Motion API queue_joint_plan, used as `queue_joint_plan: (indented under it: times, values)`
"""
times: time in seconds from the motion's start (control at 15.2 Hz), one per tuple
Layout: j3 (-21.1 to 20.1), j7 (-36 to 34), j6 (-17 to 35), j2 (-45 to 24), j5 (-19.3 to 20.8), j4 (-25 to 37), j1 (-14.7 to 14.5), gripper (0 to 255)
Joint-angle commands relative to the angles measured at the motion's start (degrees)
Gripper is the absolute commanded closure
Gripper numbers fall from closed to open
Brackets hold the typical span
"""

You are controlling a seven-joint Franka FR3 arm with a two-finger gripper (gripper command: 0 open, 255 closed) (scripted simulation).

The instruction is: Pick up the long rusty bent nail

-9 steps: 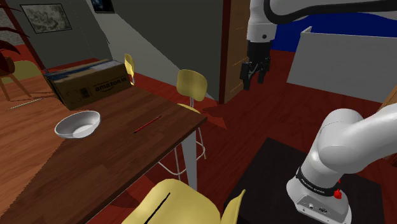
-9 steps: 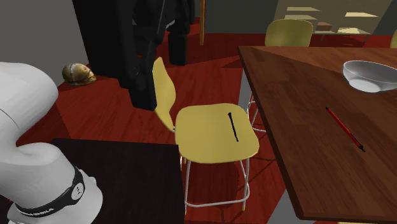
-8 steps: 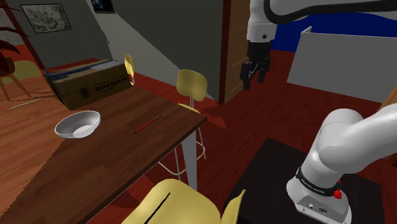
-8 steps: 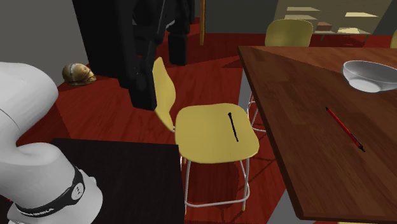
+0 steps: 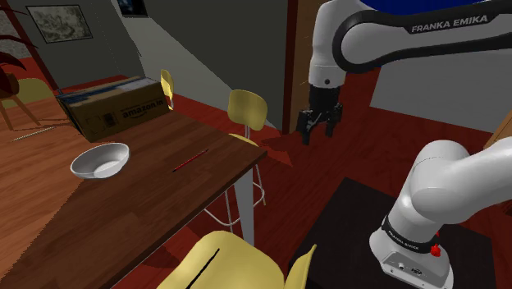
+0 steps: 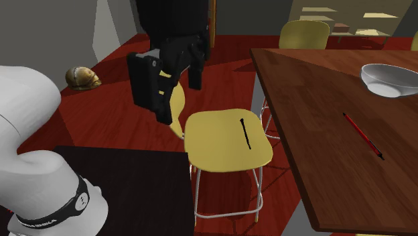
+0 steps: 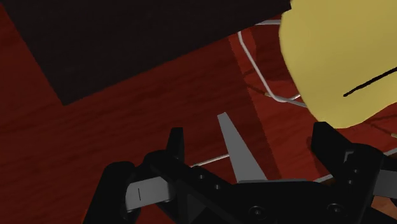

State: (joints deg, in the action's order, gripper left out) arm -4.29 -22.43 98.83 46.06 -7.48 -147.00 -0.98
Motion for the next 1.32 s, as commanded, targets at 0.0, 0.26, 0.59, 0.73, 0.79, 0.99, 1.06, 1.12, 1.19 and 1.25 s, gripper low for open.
queue_joint_plan:
  times: [0.0,0.26,0.59,0.73,0.79,0.99,1.06,1.12,1.19,1.25]
  values:
    - [-2.3,-4.2,3.1,0.2,-2.5,-2.8,-0.4,0]
    - [-7.4,-12.0,10.0,-1.3,-7.5,-7.1,-1.5,0]
    - [-14.3,-21.6,20.1,-6.7,-13.9,-10.1,-2.9,0]
    - [-17.2,-25.4,24.6,-9.9,-16.2,-10.5,-3.3,0]
    - [-18.7,-27.3,26.9,-11.8,-17.2,-10.5,-3.4,0]
    - [-23.1,-33.0,34.0,-18.2,-19.7,-9.8,-3.2,0]
    - [-24.6,-34.9,36.4,-20.5,-20.2,-9.3,-3.0,0]
    - [-26.1,-37.0,38.8,-23.0,-20.5,-8.8,-2.7,0]
    - [-27.6,-39.2,41.2,-25.6,-20.6,-8.1,-2.2,0]
    - [-29.2,-41.4,43.6,-28.3,-20.3,-7.4,-1.7,0]
